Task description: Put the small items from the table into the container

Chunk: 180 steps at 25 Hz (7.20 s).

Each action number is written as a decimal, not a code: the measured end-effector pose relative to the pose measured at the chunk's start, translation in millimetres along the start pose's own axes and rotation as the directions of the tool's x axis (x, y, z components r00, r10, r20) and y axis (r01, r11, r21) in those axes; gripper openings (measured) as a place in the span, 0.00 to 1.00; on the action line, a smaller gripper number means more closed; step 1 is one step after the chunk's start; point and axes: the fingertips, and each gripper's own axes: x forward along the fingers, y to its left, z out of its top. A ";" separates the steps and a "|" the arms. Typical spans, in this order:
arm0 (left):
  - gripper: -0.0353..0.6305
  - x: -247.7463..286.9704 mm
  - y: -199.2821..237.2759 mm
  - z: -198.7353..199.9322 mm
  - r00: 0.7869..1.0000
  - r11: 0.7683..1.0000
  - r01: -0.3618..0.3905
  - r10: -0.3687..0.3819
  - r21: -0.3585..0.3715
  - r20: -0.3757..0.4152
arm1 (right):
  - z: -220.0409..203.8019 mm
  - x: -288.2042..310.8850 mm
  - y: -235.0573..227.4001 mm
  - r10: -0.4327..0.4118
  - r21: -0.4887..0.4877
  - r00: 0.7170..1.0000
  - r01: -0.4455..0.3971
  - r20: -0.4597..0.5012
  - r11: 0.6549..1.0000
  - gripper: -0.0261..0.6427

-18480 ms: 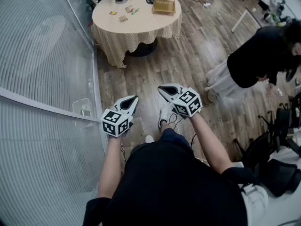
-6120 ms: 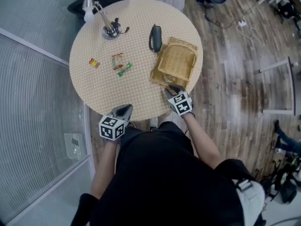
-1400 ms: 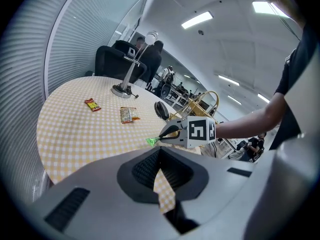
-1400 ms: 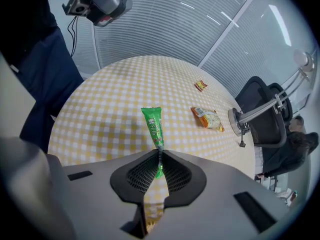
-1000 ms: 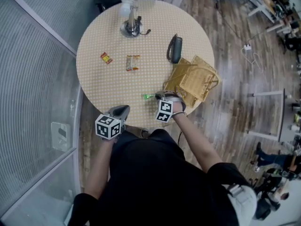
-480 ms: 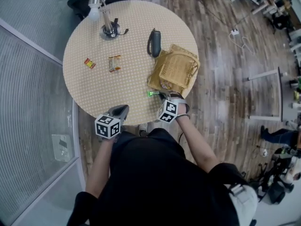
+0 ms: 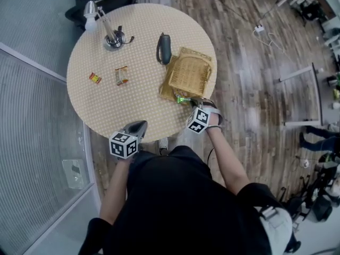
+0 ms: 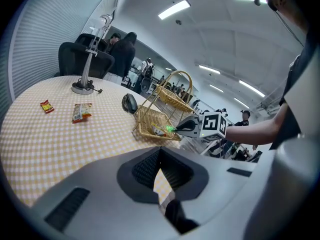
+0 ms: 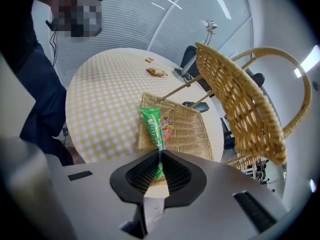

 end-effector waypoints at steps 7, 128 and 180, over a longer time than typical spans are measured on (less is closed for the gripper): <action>0.06 -4.1 -1.5 -5.1 1.000 1.000 -0.020 0.020 -0.019 0.003 | -13.4 15.0 -6.3 -0.011 -0.016 1.000 0.010 -0.017 1.000 0.11; 0.06 -115.2 290.2 48.7 0.969 0.988 0.154 -0.152 -0.006 -0.195 | 363.0 180.8 20.0 0.115 0.522 0.985 -0.166 0.129 0.837 0.26; 0.06 -23.5 77.4 9.6 0.984 0.990 0.135 -0.130 0.035 -0.121 | 130.8 21.2 65.4 0.101 0.520 0.980 -0.177 0.171 0.836 0.24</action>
